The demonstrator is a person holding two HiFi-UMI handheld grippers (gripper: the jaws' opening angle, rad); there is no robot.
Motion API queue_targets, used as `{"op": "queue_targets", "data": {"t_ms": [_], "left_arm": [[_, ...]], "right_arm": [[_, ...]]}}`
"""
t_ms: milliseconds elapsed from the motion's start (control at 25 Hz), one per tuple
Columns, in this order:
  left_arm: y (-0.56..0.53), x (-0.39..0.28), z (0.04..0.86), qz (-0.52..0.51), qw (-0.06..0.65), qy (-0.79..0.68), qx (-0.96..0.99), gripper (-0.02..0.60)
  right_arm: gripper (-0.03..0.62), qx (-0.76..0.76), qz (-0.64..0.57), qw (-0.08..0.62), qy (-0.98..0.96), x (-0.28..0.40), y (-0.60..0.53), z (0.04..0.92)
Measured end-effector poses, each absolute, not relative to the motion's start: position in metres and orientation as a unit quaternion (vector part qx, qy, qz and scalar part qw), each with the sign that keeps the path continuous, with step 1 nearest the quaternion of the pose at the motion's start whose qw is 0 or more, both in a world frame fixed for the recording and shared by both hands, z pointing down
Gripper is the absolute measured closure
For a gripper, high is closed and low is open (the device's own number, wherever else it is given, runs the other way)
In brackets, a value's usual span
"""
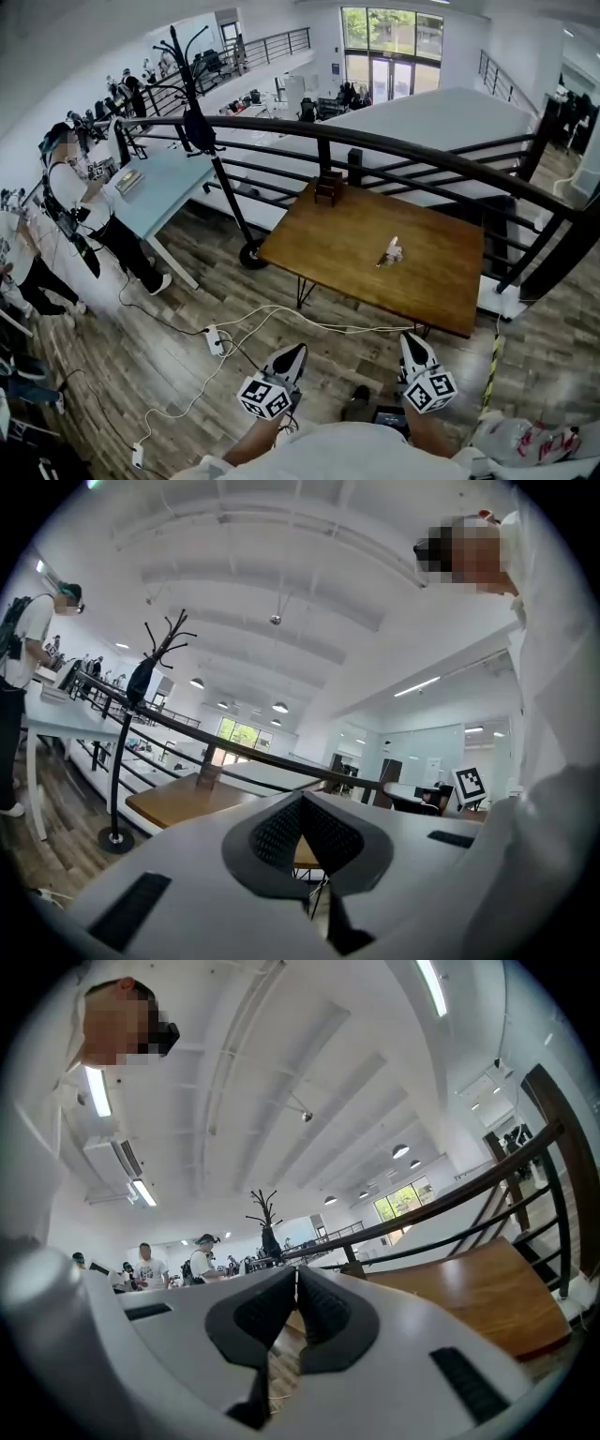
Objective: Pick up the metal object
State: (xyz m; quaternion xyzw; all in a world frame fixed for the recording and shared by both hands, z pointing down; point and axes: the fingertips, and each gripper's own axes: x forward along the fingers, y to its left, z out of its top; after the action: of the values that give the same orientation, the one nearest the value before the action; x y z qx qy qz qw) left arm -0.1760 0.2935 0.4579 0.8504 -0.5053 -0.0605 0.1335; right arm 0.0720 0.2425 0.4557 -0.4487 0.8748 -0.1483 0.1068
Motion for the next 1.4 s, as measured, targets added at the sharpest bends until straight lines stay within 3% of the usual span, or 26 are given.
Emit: {"op": "queue_targets", "data": {"t_ms": [280, 760, 1120, 1400], "left_arm": [[0.198, -0.124, 0.418, -0.070, 0.110, -0.468, 0.874, 0.572], [0.116, -0.085, 0.435, -0.062, 0.155, -0.440, 0.882, 0.571], [0.045, -0.086, 0.448, -0.063, 0.196, -0.351, 0.913, 0.571], [-0.060, -0.112, 0.452, -0.064, 0.186, -0.297, 0.934, 0.571]], "right_arm": [[0.569, -0.434, -0.165, 0.133, 0.875, 0.106, 0.148, 0.443], [0.569, -0.428, -0.182, 0.138, 0.874, 0.140, 0.075, 0.469], [0.569, -0.463, -0.198, 0.154, 0.850, 0.147, 0.046, 0.487], [0.568, -0.478, -0.187, 0.192, 0.836, 0.125, -0.027, 0.473]]}}
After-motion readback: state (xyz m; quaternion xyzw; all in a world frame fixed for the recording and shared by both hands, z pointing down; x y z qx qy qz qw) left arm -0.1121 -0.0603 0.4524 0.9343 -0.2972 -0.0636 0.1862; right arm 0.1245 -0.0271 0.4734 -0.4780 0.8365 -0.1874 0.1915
